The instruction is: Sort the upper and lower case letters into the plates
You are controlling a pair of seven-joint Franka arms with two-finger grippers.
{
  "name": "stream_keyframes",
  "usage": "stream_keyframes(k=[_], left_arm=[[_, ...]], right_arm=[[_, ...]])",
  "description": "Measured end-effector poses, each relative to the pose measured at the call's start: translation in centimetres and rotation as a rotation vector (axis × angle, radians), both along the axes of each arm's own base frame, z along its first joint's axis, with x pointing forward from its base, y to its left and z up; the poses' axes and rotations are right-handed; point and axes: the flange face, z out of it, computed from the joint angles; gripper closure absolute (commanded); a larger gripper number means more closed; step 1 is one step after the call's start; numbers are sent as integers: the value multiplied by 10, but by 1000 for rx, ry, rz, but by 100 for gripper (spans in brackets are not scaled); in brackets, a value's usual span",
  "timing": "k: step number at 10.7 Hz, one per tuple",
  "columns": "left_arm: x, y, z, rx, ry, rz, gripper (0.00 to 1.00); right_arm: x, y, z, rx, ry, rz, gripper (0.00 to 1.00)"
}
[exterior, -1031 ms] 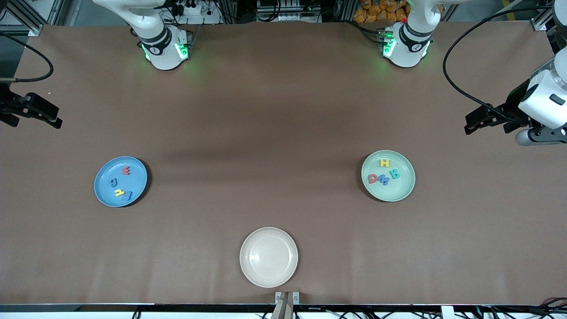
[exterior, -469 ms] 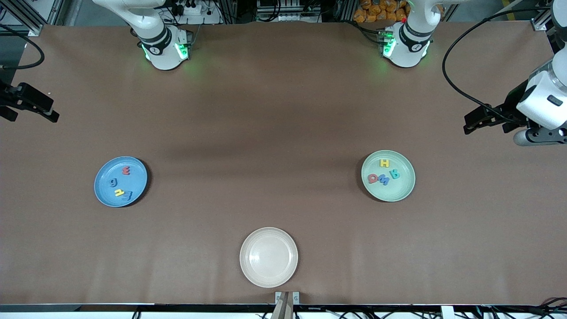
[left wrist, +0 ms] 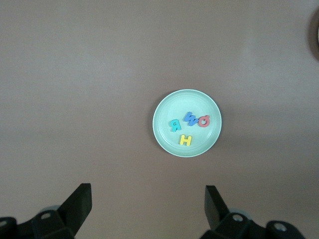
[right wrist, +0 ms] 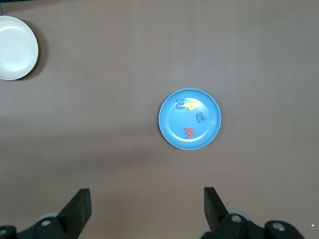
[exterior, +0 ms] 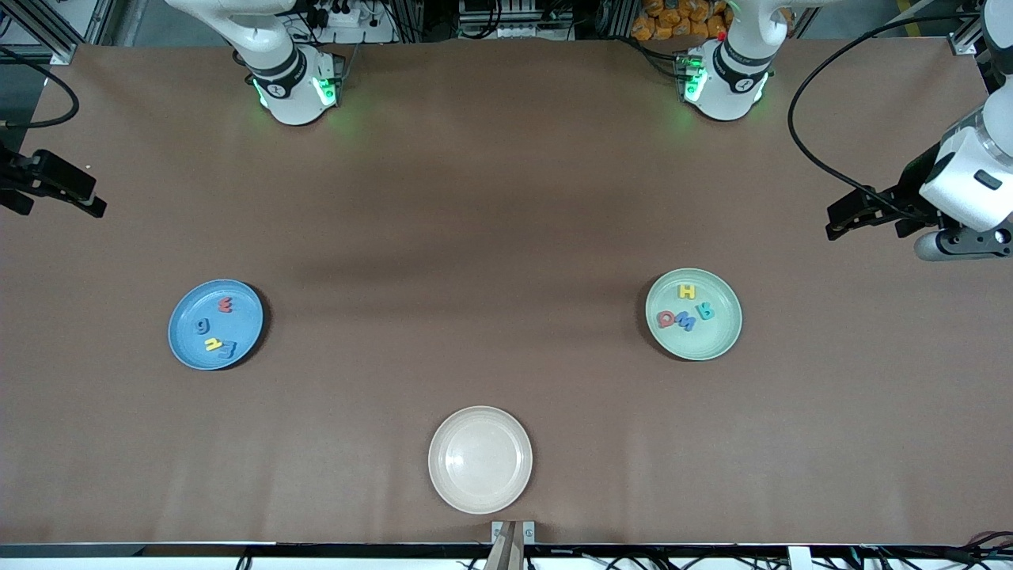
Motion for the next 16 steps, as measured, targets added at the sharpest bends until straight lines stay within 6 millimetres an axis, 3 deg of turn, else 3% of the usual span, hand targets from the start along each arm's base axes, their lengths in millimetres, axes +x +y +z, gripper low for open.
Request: stream_keyframes(k=[2,8,16], left_arm=[[-1,-4,-5,0,-5,61,0],[-24,4,19,5,-44,16,0],[-33,7,33,29,-79,11,0]], right_arm=[[-1,-1,-1,0,7,-1,0],[-1,-1,-1,0,12,-1,0],[-1,-1,-1,-2,12,2,0]])
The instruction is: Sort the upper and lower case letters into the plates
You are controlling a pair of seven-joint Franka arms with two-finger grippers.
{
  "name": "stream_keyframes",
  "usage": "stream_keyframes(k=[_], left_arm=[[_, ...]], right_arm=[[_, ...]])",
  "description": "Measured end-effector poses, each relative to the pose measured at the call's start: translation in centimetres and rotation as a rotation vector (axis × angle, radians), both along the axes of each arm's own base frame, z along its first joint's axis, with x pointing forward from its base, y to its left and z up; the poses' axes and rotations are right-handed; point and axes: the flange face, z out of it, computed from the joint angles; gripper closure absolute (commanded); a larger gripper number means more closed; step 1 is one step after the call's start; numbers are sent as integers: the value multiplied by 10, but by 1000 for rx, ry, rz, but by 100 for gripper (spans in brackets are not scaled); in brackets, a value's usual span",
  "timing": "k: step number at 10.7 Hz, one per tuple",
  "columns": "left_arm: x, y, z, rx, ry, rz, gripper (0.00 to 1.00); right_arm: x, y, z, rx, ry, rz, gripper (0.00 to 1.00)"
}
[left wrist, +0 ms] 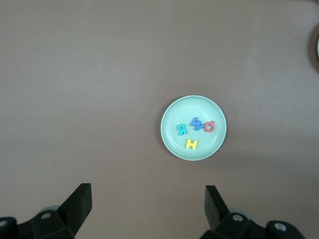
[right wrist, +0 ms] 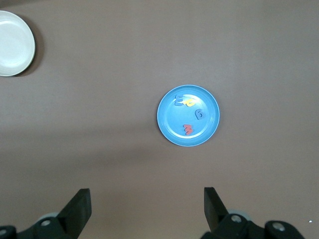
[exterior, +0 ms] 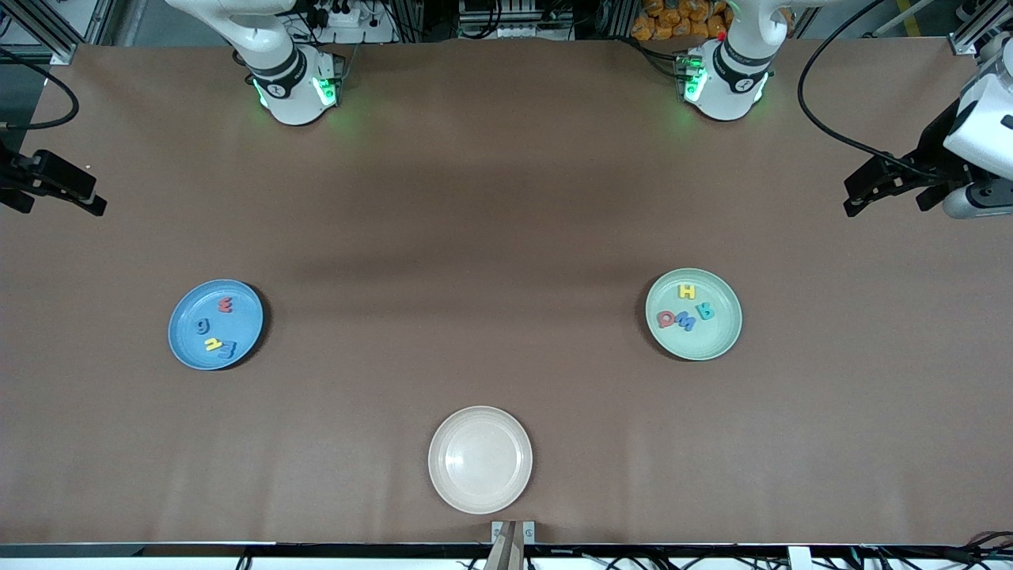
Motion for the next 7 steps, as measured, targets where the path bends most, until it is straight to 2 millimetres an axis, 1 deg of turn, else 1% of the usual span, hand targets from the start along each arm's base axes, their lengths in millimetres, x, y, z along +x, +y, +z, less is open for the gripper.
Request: stream_keyframes(k=[7], left_arm=[[0,1,3,-13,-14,4,0]], right_arm=[[0,1,0,-5,0,5,0]])
